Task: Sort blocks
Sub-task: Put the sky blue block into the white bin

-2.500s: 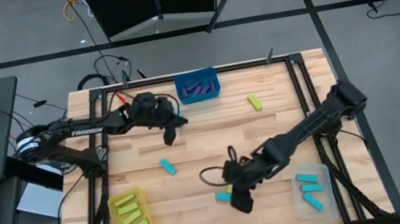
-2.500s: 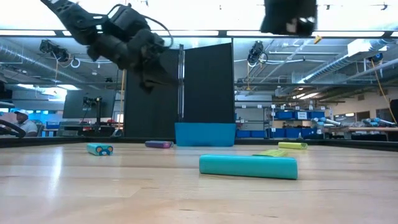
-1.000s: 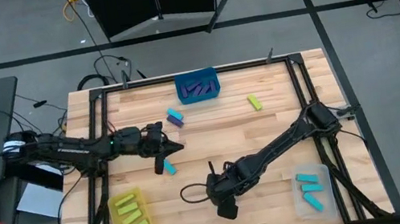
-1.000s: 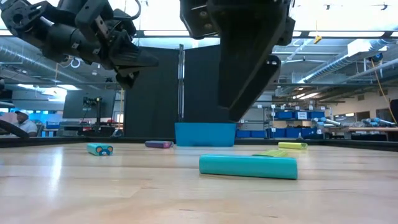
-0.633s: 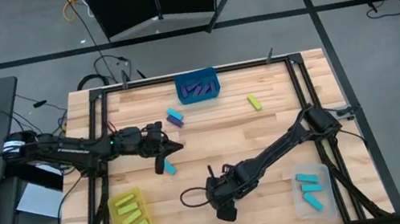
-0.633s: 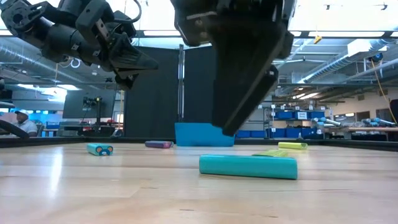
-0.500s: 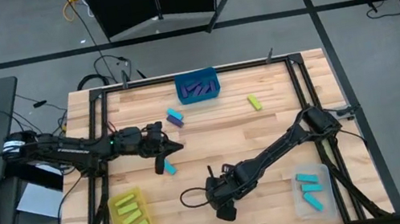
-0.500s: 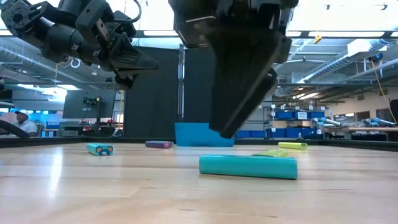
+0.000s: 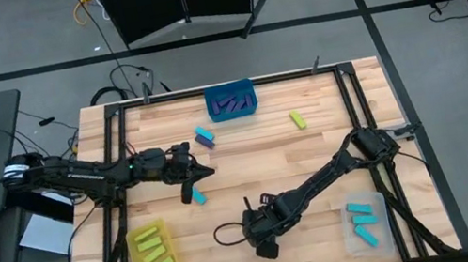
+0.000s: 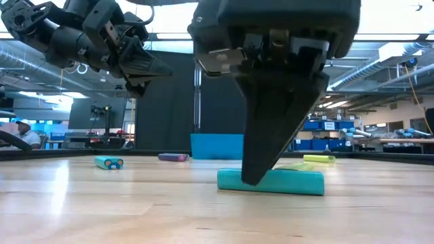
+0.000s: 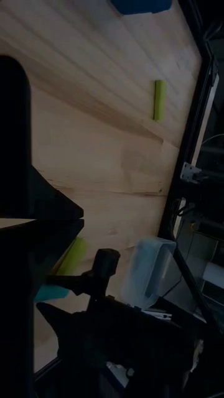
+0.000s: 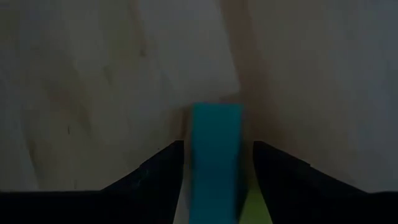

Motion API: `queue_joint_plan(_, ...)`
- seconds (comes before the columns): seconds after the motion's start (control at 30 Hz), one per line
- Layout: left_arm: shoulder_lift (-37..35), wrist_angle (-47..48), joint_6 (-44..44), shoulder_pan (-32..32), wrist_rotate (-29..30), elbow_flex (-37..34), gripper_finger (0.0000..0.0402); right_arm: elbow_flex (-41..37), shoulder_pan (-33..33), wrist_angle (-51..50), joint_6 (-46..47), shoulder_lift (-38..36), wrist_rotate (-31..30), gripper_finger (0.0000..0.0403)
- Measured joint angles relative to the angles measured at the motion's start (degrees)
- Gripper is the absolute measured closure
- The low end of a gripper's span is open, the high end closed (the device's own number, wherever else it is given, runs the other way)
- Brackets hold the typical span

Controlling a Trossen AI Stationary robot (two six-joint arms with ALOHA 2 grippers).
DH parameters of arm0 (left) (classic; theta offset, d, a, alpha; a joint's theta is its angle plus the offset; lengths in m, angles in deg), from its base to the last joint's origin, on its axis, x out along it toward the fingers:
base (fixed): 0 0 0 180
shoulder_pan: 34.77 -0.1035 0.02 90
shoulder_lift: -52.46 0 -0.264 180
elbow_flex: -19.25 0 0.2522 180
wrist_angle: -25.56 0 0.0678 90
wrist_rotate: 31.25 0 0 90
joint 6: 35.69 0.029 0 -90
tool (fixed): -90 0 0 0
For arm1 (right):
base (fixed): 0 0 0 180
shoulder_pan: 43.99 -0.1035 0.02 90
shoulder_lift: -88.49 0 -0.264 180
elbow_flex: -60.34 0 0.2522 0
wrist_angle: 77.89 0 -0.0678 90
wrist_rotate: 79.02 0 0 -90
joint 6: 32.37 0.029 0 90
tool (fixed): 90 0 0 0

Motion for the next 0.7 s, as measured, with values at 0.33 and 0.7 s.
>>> queue_joint_plan(0.33, 0.0, 0.1, -0.1, 0.0, 0.0, 0.0, 0.0392, -2.7, 0.0, 3.4, -0.3, -0.3, 0.2, 0.0266)
queue_joint_plan(0.7, 0.0, 2.5, -0.2, 0.0, 0.0, 0.0, 0.0392, 2.2, 0.5, 4.0, -4.3, -1.2, 1.2, 0.0288)
